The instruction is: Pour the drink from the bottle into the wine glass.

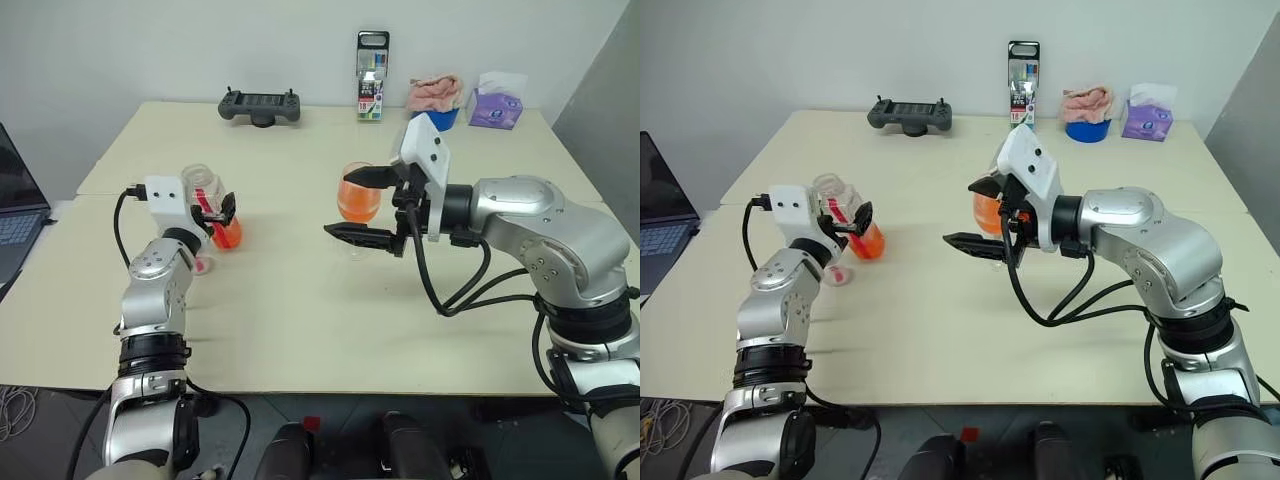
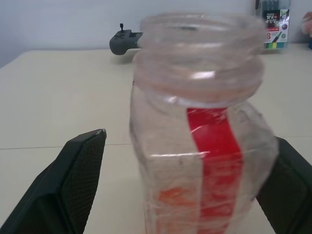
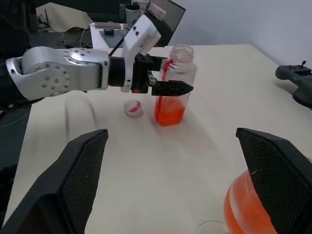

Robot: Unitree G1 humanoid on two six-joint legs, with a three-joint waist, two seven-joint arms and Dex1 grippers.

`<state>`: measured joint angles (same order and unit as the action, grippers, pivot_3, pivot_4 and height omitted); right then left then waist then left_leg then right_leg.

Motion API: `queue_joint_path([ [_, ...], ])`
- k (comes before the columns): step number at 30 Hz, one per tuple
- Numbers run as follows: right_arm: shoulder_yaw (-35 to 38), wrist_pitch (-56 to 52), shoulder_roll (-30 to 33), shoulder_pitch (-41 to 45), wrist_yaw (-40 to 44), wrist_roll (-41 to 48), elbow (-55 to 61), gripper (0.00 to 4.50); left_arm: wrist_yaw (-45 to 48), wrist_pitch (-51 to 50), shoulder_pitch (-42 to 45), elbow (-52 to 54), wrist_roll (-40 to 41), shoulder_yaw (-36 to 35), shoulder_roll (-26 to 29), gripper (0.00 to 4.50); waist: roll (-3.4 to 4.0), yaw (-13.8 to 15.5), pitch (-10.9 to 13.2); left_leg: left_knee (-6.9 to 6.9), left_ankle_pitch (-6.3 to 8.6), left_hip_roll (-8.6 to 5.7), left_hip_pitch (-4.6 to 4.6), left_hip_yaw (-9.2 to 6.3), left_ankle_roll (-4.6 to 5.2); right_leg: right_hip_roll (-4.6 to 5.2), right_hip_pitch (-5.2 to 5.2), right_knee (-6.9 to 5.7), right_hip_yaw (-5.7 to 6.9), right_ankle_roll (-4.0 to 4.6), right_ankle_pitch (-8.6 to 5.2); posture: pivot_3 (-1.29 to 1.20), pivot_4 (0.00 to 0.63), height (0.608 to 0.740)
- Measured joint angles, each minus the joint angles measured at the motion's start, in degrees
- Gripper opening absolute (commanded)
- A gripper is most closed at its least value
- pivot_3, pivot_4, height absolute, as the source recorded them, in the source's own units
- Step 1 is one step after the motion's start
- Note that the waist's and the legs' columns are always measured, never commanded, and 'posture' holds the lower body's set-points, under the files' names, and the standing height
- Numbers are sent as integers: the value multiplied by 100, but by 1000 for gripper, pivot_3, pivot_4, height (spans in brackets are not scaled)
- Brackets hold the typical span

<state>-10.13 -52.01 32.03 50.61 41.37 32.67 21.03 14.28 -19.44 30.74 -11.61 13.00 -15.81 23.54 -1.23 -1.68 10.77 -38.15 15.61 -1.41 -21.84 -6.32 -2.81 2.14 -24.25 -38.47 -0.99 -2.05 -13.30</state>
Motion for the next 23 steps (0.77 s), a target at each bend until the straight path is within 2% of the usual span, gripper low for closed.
queue_joint_path([
  [5, 2, 146, 128, -9, 144, -109, -143, 4500, -43, -640, -402, 981, 154, -79, 137, 4480, 0, -1, 0, 4, 0, 3, 1, 1, 0, 0, 0, 4, -1, 0, 0, 0, 150, 740],
  [7, 9, 237, 201, -20, 251, -128, -174, 4500, -4, -1003, -656, 1551, 255, -167, 370, 4480, 0, -7, 0, 7, 0, 4, 0, 1, 0, -5, 1, 12, 0, 0, 0, 0, 150, 740],
  [10, 98, 341, 388, -78, 391, -185, -257, 4500, 341, -1530, -961, 2280, 552, -394, 970, 4480, 0, -16, 1, 12, 0, 7, 1, 0, 0, -8, 4, 24, 1, 1, 0, 0, 150, 740],
  [12, 291, 421, 483, -121, 512, -166, -351, 4500, 892, -2017, -1036, 2666, 1235, -794, 1392, 4480, 0, -17, 1, 12, 0, 10, -4, 0, 0, -13, 7, 36, 5, 2, 0, 0, 150, 740],
  [15, 709, 532, 720, -266, 701, -97, -563, 4500, 2011, -2420, -1094, 3124, 2192, -1226, 2318, 4480, -2, -4, 2, 14, 1, 7, -4, 4, 0, -9, 14, 50, 2, 2, -1, 0, 150, 740],
  [17, 911, 639, 918, -444, 734, -144, -801, 4500, 2581, -2756, -897, 3328, 2801, -1280, 2799, 4480, -3, 28, 1, 12, 1, 3, -1, 1, 1, -6, 27, 66, 3, 2, -2, 0, 150, 740],
  [19, 996, 792, 1023, -663, 719, -283, -1057, 4500, 2854, -2906, -653, 3433, 3127, -1134, 2934, 4480, -1, 32, 1, 12, 1, -2, 6, 10, 1, -1, 37, 75, -1, 0, -2, 0, 150, 740],
  [23, 1200, 902, 1027, -906, 687, -358, -1334, 4500, 2902, -2919, -452, 3388, 3210, -580, 2858, 4480, 1, -8, 3, 15, 1, 5, 0, 16, 2, -9, 18, 58, -5, 2, -1, 0, 150, 740],
])
